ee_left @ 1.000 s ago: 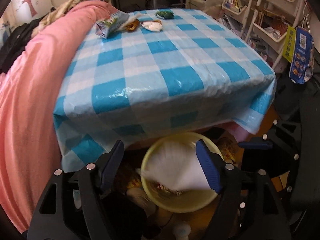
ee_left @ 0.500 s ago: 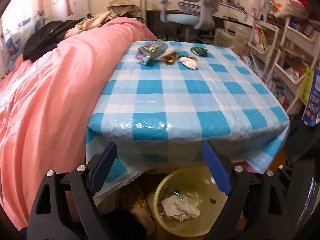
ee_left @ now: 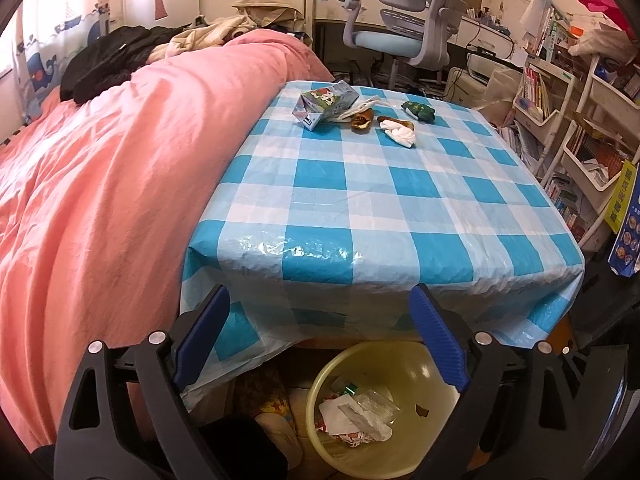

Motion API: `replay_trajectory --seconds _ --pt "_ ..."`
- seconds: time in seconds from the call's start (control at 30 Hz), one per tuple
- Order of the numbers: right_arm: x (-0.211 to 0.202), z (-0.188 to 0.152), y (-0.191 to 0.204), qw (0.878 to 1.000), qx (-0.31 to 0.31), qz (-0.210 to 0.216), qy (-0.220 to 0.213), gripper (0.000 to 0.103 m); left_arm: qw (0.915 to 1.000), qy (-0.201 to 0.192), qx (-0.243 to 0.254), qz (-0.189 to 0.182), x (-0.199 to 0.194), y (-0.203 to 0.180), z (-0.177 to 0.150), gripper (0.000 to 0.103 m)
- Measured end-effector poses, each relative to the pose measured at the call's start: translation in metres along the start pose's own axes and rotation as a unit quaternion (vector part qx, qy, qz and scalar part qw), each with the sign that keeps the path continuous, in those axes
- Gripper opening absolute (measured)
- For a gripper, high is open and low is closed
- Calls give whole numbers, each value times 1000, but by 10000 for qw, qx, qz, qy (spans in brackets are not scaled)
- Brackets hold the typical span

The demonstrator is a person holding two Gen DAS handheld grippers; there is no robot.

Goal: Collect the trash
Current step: 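Move both empty tools from the bucket back toward the table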

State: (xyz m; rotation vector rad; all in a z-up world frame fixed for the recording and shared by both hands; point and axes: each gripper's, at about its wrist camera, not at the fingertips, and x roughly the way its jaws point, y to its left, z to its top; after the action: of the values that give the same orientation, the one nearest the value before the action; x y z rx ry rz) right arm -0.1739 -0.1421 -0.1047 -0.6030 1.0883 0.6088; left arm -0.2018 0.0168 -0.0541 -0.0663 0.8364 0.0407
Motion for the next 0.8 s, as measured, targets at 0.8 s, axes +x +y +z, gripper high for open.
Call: replay_trajectory --seconds 0.8 --pt "6 -8 -13 9983 -564 -144 -85 90 9945 -970 -91 380 14 27 134 90"
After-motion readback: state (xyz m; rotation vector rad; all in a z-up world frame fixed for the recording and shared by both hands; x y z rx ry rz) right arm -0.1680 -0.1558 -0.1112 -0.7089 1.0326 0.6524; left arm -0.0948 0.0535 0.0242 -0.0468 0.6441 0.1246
